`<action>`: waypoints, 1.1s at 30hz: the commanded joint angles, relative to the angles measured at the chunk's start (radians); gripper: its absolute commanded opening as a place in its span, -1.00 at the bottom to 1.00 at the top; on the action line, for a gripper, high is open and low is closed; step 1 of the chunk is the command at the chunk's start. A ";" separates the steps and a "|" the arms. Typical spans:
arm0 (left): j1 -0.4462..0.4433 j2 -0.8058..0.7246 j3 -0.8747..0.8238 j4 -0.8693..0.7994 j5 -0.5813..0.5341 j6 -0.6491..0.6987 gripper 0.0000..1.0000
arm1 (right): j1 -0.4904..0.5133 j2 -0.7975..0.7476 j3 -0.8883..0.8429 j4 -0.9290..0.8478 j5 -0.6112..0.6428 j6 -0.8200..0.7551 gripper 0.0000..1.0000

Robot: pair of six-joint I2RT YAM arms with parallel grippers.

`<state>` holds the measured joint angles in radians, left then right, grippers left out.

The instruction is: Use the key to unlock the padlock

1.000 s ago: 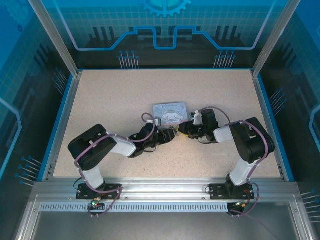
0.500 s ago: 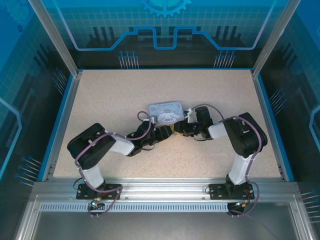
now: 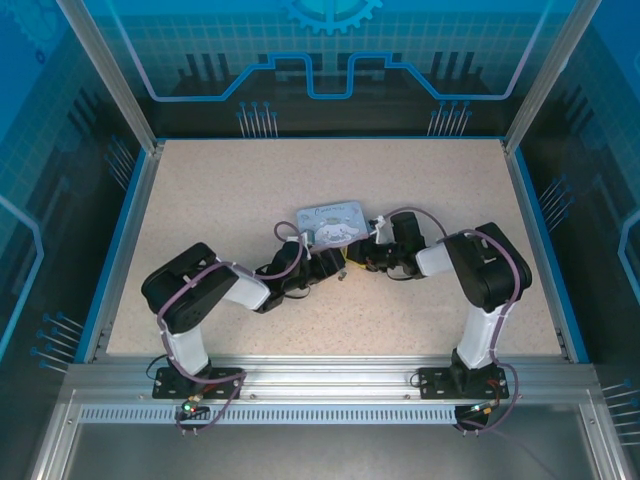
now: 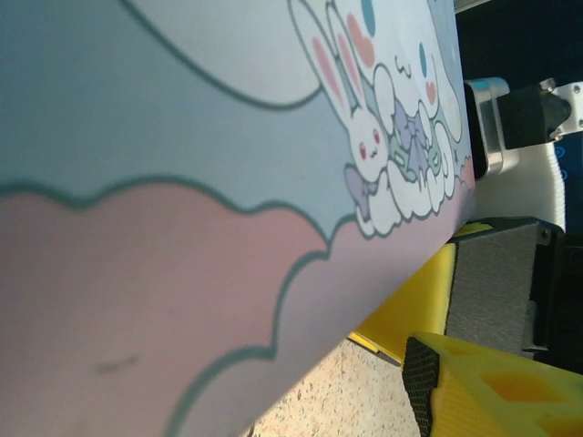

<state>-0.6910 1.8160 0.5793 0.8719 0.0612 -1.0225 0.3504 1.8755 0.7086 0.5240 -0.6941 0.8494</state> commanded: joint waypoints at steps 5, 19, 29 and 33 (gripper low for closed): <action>-0.002 0.043 -0.001 0.022 0.016 0.000 0.31 | 0.020 -0.029 -0.048 -0.005 -0.002 -0.020 -0.11; 0.001 0.111 0.038 0.002 0.060 0.035 0.23 | -0.002 -0.018 -0.090 0.023 0.039 0.022 -0.37; -0.002 0.110 0.099 -0.177 0.034 0.149 0.14 | -0.006 0.001 -0.061 0.008 0.059 0.047 -0.85; -0.002 0.121 0.112 -0.201 0.033 0.171 0.05 | -0.004 0.011 -0.054 0.011 0.058 0.054 -0.86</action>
<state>-0.6895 1.8858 0.6842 0.7963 0.1024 -0.9073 0.3450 1.8568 0.6380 0.5480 -0.6361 0.8948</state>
